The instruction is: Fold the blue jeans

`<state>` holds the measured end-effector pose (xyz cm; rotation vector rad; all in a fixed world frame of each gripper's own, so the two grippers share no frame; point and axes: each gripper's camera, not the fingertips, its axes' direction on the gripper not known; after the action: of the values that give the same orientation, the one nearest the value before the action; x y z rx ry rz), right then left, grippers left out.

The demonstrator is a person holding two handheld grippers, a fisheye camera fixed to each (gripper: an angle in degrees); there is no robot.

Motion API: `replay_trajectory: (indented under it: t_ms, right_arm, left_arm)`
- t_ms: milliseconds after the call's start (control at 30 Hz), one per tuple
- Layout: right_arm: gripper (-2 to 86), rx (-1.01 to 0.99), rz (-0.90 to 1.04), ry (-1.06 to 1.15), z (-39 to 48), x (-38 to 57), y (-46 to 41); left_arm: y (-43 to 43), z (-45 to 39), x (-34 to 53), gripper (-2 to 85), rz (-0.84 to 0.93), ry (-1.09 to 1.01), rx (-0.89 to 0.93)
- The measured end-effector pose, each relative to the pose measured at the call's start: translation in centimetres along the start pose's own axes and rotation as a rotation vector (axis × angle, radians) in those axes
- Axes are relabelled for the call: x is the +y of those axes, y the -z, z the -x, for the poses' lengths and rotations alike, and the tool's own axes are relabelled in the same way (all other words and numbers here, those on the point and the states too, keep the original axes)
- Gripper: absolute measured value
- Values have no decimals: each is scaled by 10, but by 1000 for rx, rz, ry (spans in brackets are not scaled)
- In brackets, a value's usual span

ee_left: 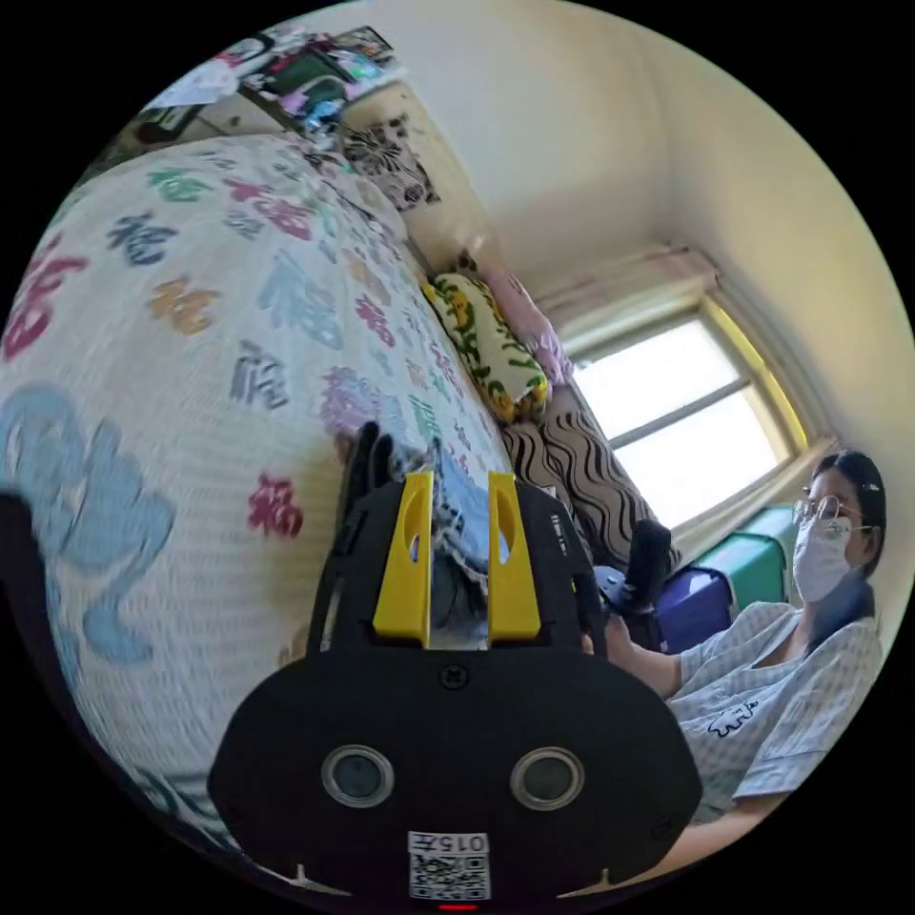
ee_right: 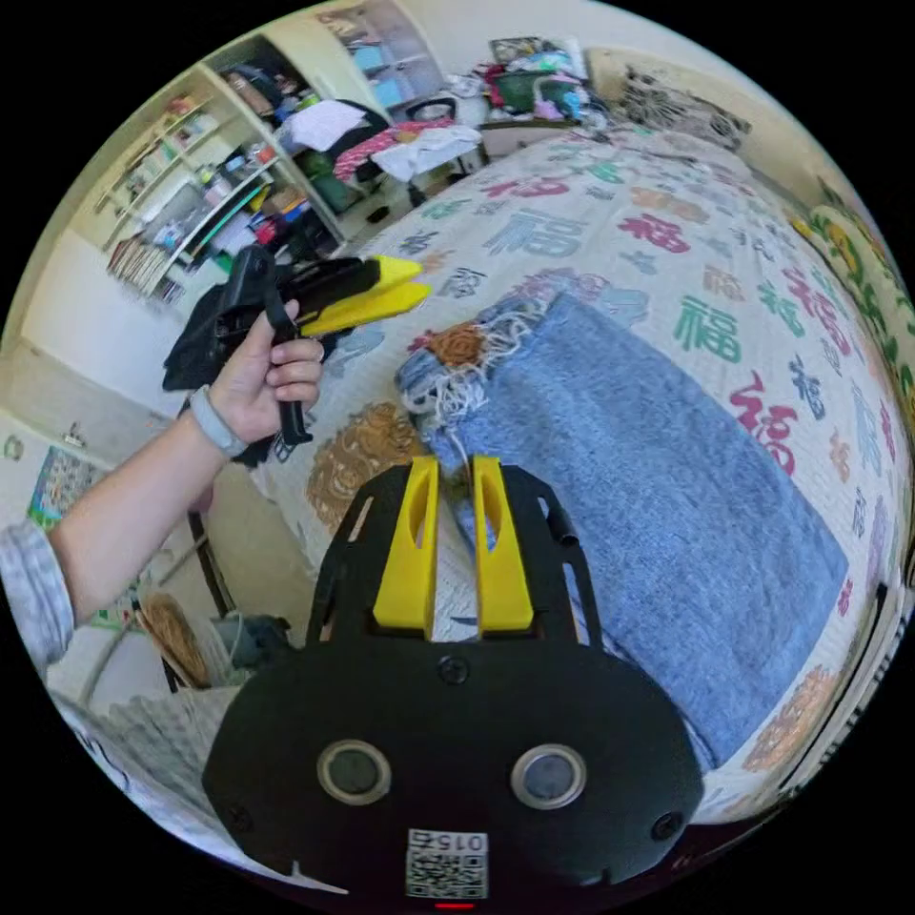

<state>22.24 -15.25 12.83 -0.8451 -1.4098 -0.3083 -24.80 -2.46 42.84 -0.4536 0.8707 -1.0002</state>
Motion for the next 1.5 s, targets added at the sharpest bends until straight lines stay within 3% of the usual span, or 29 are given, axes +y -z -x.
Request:
replay_trajectory:
  t_ms: [133,433,533,867,1000,1067,1200,1333,1500]
  right_arm:
    - [47,-126,-33,19,-9,-1,6]
    - [80,-94,6,-191,-75,-56,-11]
    - [78,-104,-24,-218,-78,-53,-16]
    - [79,100,32,-359,-131,17,-2]
    - [82,222,86,-387,-152,62,20]
    - [80,251,120,-413,-162,80,18]
    - [63,158,85,-495,-178,101,14]
    - [39,200,-14,-456,-178,97,23]
    - [11,235,138,-354,-192,96,-5]
  left_arm:
    - [33,-2,45,120,-27,60,-76]
    - [41,-22,69,138,-80,85,-301]
    - [56,-26,70,117,-60,97,-298]
    - [83,-45,48,13,-14,38,-239]
    - [107,-58,41,11,-85,5,-322]
    - [105,-46,39,18,46,68,-308]
    - [107,-49,50,51,58,130,-365]
    - [118,-104,47,63,-98,-64,-526]
    - [54,-146,36,71,171,-268,-565]
